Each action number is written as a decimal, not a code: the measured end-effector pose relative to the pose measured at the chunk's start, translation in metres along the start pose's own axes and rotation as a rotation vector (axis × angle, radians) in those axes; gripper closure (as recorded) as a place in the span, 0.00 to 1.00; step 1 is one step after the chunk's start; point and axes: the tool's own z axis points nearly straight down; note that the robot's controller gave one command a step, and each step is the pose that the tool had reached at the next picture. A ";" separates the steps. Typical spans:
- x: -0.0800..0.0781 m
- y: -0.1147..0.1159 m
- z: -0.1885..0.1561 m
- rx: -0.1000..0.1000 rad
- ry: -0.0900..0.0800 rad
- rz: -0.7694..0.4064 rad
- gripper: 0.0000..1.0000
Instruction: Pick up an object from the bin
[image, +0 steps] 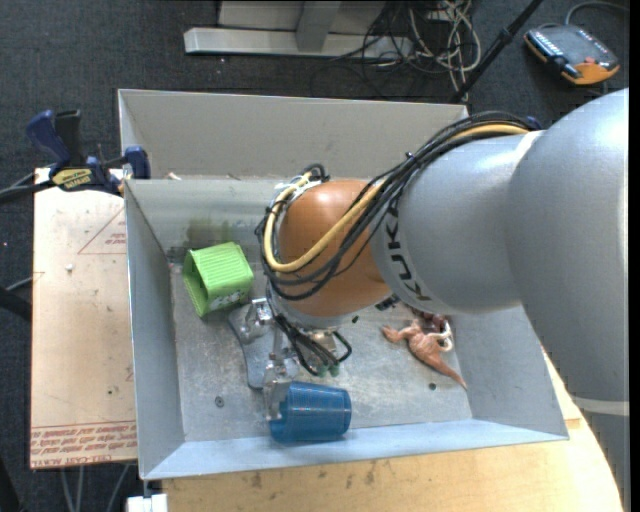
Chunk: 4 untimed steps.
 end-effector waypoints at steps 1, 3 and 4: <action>-0.007 -0.012 0.035 0.000 0.010 0.012 0.00; 0.023 -0.074 0.048 -0.004 -0.017 -0.284 0.00; 0.017 -0.077 0.046 -0.005 -0.004 -0.323 0.00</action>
Offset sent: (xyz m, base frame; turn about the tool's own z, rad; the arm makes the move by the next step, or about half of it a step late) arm -0.0174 -0.0757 -0.0569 -0.2659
